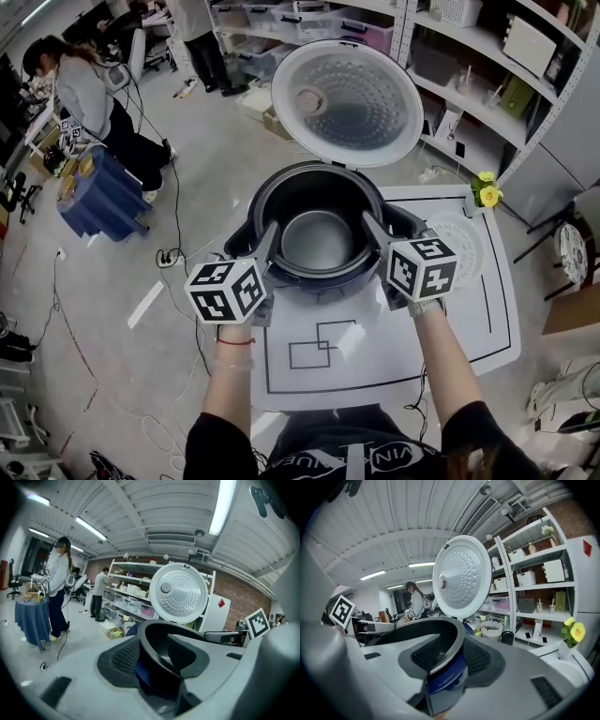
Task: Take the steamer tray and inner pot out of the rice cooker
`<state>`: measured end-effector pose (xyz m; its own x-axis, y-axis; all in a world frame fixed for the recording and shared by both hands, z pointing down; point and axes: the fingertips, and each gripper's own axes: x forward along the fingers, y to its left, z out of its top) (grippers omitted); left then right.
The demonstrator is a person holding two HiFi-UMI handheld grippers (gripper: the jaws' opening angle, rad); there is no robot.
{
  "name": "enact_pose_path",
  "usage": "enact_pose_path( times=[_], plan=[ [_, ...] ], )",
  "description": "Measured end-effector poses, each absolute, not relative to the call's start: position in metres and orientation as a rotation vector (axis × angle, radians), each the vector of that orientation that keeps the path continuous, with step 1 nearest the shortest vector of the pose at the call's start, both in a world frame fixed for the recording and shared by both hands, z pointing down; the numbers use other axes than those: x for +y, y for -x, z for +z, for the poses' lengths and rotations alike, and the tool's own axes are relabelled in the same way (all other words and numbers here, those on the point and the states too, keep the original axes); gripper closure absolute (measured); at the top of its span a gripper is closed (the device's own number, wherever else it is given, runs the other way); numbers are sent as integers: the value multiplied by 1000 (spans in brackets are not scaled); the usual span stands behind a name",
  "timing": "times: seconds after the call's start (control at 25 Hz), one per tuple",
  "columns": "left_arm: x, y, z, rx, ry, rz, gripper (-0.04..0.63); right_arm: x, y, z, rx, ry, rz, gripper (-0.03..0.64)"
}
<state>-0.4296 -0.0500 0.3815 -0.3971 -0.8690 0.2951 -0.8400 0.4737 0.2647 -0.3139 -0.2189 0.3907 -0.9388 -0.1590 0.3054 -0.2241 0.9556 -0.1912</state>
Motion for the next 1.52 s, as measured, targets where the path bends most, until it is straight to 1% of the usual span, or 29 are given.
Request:
enact_pose_path(
  times=[0.08,0.16,0.48,0.96,1.24,1.52],
  plan=[
    [-49,432,382,-2345,-1407,-118,435,-219,314,390,-2831,-286,347,465],
    [-47,434,381,-2360,-1373,-142,450,-219,314,389,-2848,-285,358,466],
    [-41,431,373,-2408,-1325,-191,453,-213,310,370,-2939,-281,296,481],
    [-33,415,282,-2566,-1432,-354,459,-208,294,306,-3100,-297,283,485],
    [-43,391,237,-2603,-1541,-389,465,-216,266,273,-3181,-352,326,485],
    [-73,357,210,-2532,-1703,-452,465,-233,215,249,-3232,-495,341,485]
  ],
)
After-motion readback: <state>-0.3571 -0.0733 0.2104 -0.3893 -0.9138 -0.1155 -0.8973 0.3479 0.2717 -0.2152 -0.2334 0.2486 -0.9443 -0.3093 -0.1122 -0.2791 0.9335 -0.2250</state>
